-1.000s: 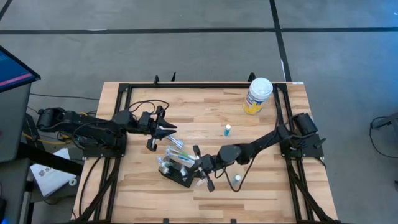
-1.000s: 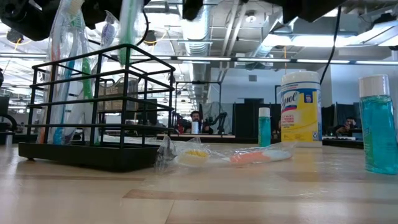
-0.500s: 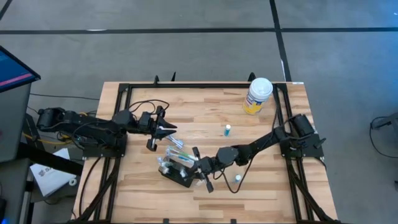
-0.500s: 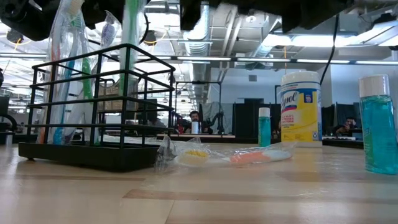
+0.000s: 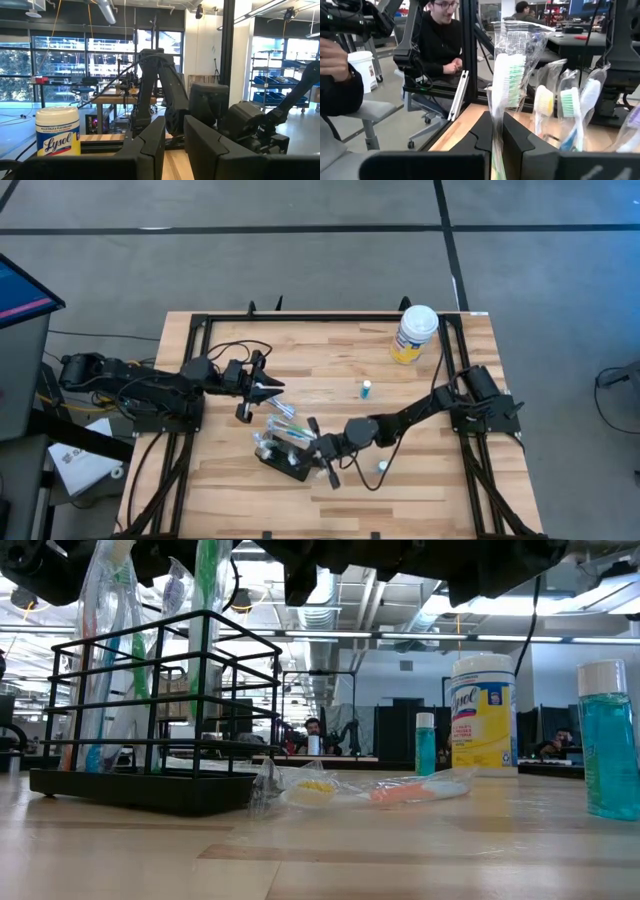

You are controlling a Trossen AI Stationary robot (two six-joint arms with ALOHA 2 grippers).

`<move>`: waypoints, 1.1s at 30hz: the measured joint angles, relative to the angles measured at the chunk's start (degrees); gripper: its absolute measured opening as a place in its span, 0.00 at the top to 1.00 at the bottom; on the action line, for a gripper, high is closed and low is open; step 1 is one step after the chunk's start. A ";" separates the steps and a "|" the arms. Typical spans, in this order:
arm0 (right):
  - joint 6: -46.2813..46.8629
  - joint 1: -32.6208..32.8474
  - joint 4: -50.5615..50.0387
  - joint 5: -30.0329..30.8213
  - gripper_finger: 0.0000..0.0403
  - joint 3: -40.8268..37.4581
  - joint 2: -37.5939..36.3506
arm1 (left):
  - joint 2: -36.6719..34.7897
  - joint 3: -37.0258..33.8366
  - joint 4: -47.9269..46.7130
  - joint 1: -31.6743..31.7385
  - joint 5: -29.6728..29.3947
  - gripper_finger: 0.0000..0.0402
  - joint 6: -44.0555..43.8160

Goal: Pick & Place toothbrushing station
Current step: Put the green toothbrush into the mesh organizer

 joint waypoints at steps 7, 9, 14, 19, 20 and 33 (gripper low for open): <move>-0.16 0.00 -0.49 0.00 0.97 -0.20 0.00 | 0.00 0.00 -0.01 0.00 0.00 0.83 0.00; -0.21 0.00 -0.58 0.00 0.98 -0.20 0.00 | 0.00 0.00 0.00 0.00 0.00 0.83 0.00; -0.36 0.00 1.10 -0.01 0.97 -0.60 2.36 | 0.00 0.00 -0.01 0.00 -0.01 0.83 0.00; 0.35 -0.79 0.81 0.00 0.97 -0.43 3.43 | 0.02 0.00 0.00 0.00 0.00 0.83 0.00; 0.72 -0.84 0.89 0.02 0.96 -0.41 3.43 | 0.02 0.00 -0.02 0.00 0.00 0.83 0.00; 0.80 -1.14 -0.95 0.00 0.87 -0.31 3.26 | 0.02 0.00 0.00 0.00 0.00 0.83 0.00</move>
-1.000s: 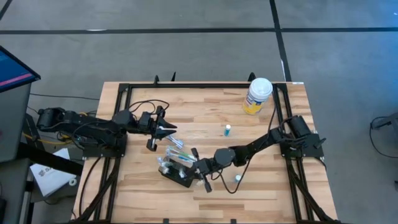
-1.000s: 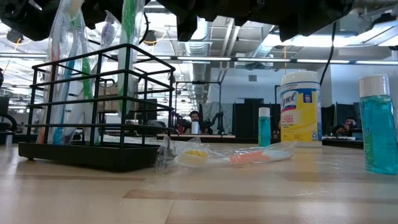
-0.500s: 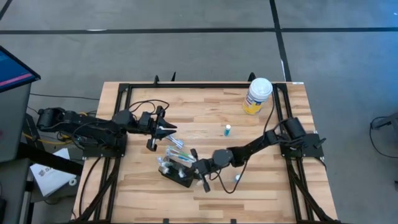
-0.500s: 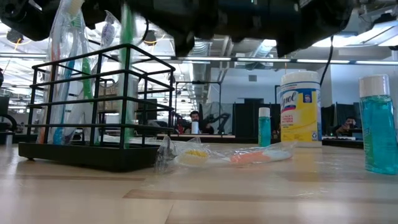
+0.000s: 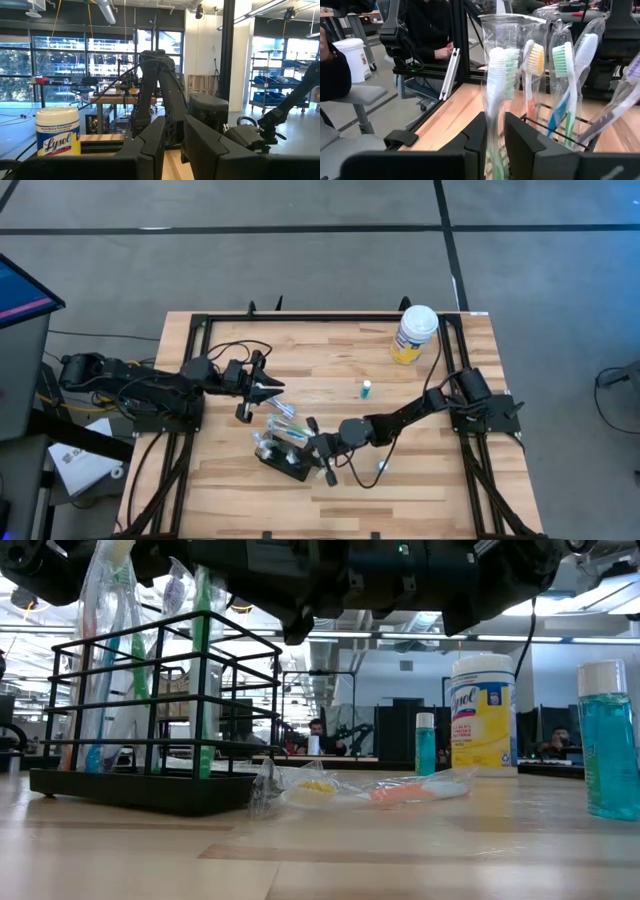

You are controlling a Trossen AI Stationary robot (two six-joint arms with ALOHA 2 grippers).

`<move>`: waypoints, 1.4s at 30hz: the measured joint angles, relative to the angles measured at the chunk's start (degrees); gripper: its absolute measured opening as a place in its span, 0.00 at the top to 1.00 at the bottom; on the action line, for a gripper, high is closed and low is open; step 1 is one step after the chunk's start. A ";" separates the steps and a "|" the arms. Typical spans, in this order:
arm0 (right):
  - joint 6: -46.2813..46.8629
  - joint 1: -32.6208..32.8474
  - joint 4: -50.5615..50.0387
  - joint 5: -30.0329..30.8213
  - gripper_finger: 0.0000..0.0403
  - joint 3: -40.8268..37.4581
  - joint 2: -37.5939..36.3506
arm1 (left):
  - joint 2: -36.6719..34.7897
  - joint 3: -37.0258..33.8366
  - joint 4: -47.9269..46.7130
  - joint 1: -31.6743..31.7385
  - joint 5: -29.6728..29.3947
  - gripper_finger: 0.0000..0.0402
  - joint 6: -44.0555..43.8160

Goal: Pick & Place toothbrushing station
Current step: Put the green toothbrush into the mesh organizer, then put the orange toothbrush into the mesh organizer

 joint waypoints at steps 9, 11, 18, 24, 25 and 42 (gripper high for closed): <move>-1.38 0.15 -6.47 0.00 0.77 -0.02 -3.35 | 0.00 0.00 0.00 0.00 0.00 0.83 0.00; -1.38 0.12 -8.39 0.00 0.75 0.01 -4.57 | 0.00 0.00 -0.02 0.00 0.00 0.83 0.00; -1.57 0.11 -11.36 0.00 0.66 0.00 -5.71 | 0.00 0.00 -0.02 0.00 0.00 0.83 0.00; -1.55 -0.35 -14.36 0.00 0.61 0.00 -5.93 | 0.00 0.00 -0.02 0.00 0.00 0.83 0.00; -1.55 -0.39 -16.02 0.00 0.61 -0.08 -6.62 | 0.00 0.00 -0.02 0.00 0.00 0.83 0.00; -0.92 -0.34 -47.93 0.02 0.68 -0.02 -18.09 | 0.00 0.00 -0.04 0.00 0.00 0.83 0.00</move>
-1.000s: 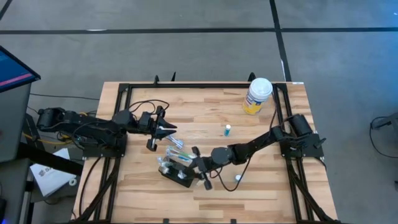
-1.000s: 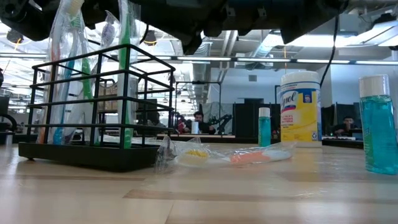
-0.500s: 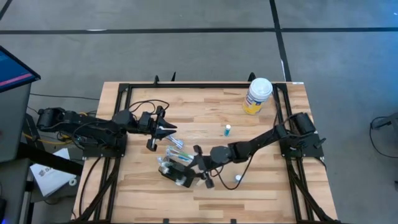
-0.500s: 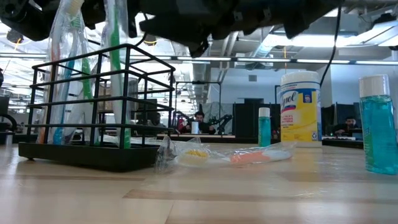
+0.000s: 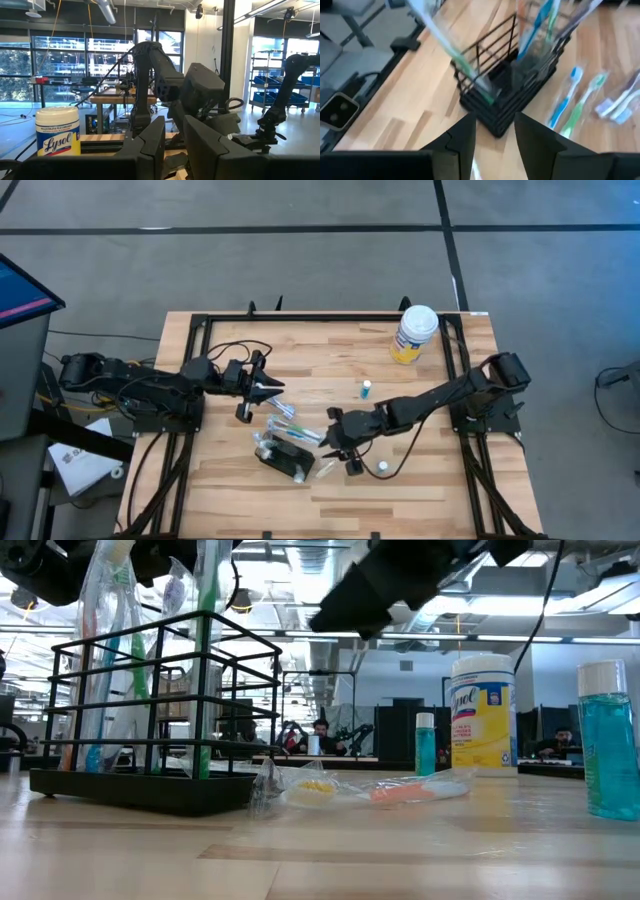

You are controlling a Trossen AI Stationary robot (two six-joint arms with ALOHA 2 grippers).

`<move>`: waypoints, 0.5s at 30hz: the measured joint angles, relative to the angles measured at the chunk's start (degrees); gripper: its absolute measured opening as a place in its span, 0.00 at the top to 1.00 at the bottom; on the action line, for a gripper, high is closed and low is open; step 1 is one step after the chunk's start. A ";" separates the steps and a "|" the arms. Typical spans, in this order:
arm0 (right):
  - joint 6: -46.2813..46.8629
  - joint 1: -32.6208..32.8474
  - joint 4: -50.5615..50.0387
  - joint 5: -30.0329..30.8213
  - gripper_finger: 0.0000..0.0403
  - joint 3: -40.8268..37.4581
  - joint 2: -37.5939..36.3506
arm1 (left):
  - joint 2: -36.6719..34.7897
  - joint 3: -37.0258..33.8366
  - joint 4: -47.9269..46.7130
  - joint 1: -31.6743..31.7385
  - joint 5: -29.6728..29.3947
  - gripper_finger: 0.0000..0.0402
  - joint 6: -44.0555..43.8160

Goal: Pick & Place toothbrushing station
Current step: Put the orange toothbrush into the mesh organizer

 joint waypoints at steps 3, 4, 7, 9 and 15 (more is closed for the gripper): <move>0.00 0.23 -2.70 -0.02 0.70 0.00 -0.01 | 0.00 0.00 0.01 0.00 0.00 0.83 0.00; 0.00 0.45 -3.39 -0.02 0.70 0.00 -0.01 | 0.00 0.00 0.00 0.00 0.00 0.83 0.00; 0.01 0.51 -5.28 -0.02 0.71 0.00 0.10 | 0.00 0.00 0.00 0.00 0.00 0.83 0.00; 0.64 0.73 -5.70 0.00 0.71 0.00 0.48 | 0.00 0.00 0.00 0.00 0.00 0.83 0.00; 1.53 1.30 -10.37 -0.02 0.71 0.00 0.51 | 0.00 0.00 0.00 0.00 0.00 0.83 0.00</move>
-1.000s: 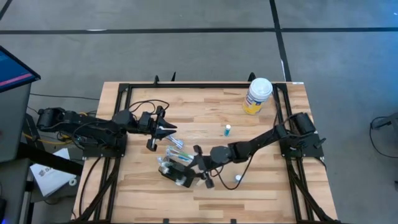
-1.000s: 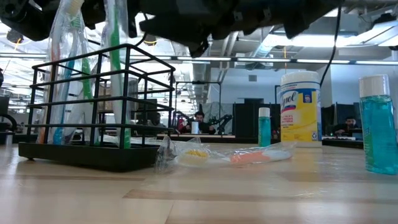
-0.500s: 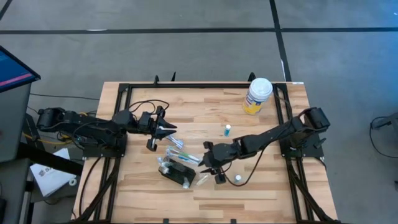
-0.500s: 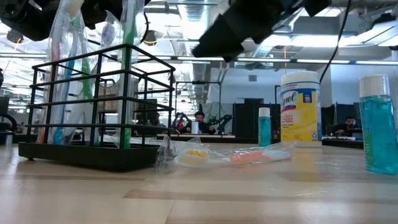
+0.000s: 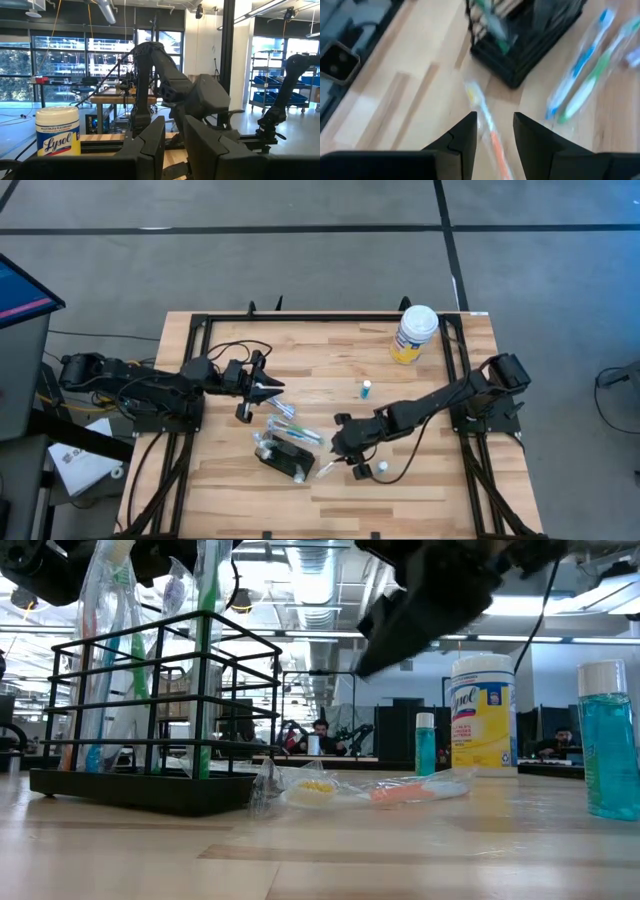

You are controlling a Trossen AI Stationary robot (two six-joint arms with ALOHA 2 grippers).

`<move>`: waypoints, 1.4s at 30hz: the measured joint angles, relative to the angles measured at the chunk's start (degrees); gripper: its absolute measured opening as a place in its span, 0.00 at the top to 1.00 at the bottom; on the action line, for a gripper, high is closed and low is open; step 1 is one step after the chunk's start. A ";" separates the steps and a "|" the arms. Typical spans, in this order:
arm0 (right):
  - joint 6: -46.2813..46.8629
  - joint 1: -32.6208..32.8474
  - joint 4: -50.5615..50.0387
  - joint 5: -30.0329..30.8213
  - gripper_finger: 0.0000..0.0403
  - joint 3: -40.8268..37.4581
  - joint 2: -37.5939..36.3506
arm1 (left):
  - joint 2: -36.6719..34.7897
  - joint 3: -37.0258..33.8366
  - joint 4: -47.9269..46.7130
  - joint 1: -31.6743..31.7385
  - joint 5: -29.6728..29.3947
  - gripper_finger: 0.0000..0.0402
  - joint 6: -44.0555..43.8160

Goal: Pick & Place toothbrushing station
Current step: Put the orange toothbrush into the mesh organizer

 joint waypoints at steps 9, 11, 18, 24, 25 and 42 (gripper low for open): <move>3.15 -0.20 -9.98 0.22 0.71 0.02 0.00 | 0.00 0.00 0.00 0.00 0.00 0.83 0.00; 3.91 -0.26 -11.48 0.22 0.71 0.02 0.00 | 0.00 0.00 0.00 0.00 0.00 0.83 0.00; 4.52 -0.56 -16.35 0.22 0.71 0.02 0.02 | 0.00 0.00 -0.05 0.01 0.00 0.83 0.00; 4.55 -0.97 -18.59 0.22 0.71 0.02 0.02 | 0.00 0.00 -0.20 0.01 0.00 0.83 0.00; 4.55 -1.09 -19.10 0.22 0.71 0.02 0.02 | 0.00 0.00 -0.20 0.00 0.00 0.83 0.01; 4.68 -2.16 -19.78 0.25 0.71 0.04 1.22 | 0.00 0.00 -0.46 0.00 0.00 0.83 0.02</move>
